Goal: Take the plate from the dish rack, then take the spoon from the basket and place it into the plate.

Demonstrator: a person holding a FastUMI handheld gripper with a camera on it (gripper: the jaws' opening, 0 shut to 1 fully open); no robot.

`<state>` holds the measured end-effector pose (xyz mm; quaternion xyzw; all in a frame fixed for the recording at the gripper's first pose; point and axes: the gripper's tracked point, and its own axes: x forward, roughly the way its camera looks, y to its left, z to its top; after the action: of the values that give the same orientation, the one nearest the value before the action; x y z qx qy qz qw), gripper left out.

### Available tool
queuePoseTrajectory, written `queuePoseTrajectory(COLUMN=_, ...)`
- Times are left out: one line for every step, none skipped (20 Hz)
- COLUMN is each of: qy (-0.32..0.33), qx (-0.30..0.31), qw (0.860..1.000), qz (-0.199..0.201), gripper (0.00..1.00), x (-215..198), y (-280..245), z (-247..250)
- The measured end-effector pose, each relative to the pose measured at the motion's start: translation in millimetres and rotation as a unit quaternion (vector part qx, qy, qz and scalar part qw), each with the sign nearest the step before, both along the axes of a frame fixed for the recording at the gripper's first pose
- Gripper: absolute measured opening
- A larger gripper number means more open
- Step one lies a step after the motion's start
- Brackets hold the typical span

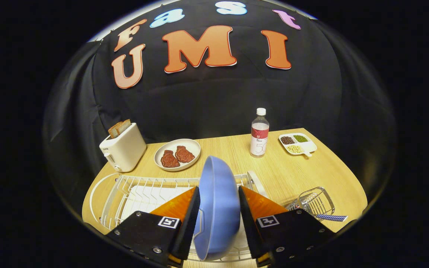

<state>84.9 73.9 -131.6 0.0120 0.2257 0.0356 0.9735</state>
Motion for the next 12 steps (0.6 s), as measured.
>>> queuePoseTrajectory(qy=-0.003, qx=-0.001, qw=1.000, qz=0.000, gripper=0.62, x=1.4, y=-1.4, z=0.0)
queuePoseTrajectory(qy=-0.004, qx=-0.003, qw=1.000, qz=-0.001, gripper=0.62, x=1.1, y=-1.9, z=0.1)
queuePoseTrajectory(qy=-0.001, qx=-0.003, qw=1.000, qz=0.001, gripper=0.62, x=0.2, y=-1.3, z=-1.2)
queuePoseTrajectory(qy=-0.001, qx=-0.006, qw=1.000, qz=-0.001, gripper=0.62, x=-1.3, y=-2.4, z=-1.1)
queuePoseTrajectory(qy=-0.007, qx=-0.011, qw=1.000, qz=-0.005, gripper=0.59, x=-0.4, y=-5.2, z=1.8)
queuePoseTrajectory(qy=-0.009, qx=-0.011, qw=1.000, qz=-0.004, gripper=0.59, x=-1.0, y=-5.0, z=3.3)
queuePoseTrajectory(qy=-0.010, qx=-0.008, qw=1.000, qz=-0.003, gripper=0.59, x=0.1, y=-4.2, z=3.6)
queuePoseTrajectory(qy=-0.010, qx=-0.009, qw=1.000, qz=-0.005, gripper=0.51, x=0.5, y=-5.3, z=4.0)
queuePoseTrajectory(qy=-0.006, qx=-0.010, qw=1.000, qz=-0.006, gripper=0.43, x=0.6, y=-5.8, z=2.2)
queuePoseTrajectory(qy=-0.007, qx=-0.010, qw=1.000, qz=-0.010, gripper=0.39, x=0.2, y=-7.1, z=2.2)
queuePoseTrajectory(qy=-0.004, qx=-0.010, qw=1.000, qz=-0.017, gripper=0.35, x=1.3, y=-9.5, z=2.4)
queuePoseTrajectory(qy=-0.001, qx=-0.012, qw=0.999, qz=-0.033, gripper=0.32, x=2.8, y=-15.8, z=2.2)
